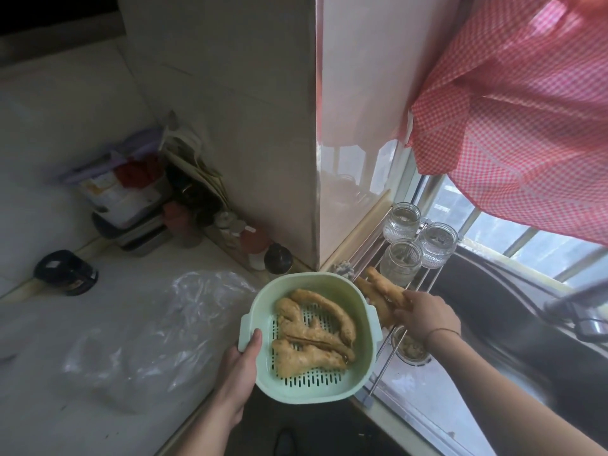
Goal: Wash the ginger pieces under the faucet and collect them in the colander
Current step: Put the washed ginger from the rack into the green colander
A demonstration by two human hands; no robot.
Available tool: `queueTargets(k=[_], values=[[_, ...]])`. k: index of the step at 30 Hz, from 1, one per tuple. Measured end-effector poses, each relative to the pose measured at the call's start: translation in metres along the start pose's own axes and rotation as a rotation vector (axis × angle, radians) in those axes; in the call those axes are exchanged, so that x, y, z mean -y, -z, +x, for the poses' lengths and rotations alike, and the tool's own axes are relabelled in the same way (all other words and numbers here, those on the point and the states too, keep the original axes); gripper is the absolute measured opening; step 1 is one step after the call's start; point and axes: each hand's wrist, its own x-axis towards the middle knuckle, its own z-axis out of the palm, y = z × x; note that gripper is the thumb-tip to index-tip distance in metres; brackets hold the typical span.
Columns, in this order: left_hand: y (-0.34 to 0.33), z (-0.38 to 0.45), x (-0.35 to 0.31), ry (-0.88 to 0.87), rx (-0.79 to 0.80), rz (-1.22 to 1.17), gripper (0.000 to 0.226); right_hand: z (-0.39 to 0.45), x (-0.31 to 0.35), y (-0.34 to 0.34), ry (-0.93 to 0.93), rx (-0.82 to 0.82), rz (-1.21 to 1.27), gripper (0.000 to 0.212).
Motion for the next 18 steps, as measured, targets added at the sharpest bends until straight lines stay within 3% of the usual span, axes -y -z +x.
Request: queueTargets(k=[5, 7, 10, 13, 18], values=[[0.000, 0.003, -0.002, -0.005, 0.011, 0.017, 0.034, -0.021, -0.003, 0.015, 0.050, -0.157, 0.244, 0.016], [-0.001, 0.004, -0.003, -0.004, 0.006, 0.016, 0.032, -0.035, 0.000, 0.023, 0.103, -0.275, 0.318, 0.027], [-0.002, 0.006, -0.004, -0.011, 0.007, 0.010, 0.031, -0.054, 0.017, 0.027, 0.367, -0.433, 0.209, 0.040], [-0.003, 0.007, -0.004, -0.017, 0.013, 0.006, 0.031, -0.065, 0.044, 0.017, 0.612, -0.464, 0.070, 0.038], [-0.004, 0.006, -0.004, -0.014, 0.006, -0.006, 0.032, -0.057, 0.068, -0.021, 0.567, -0.355, -0.277, 0.044]])
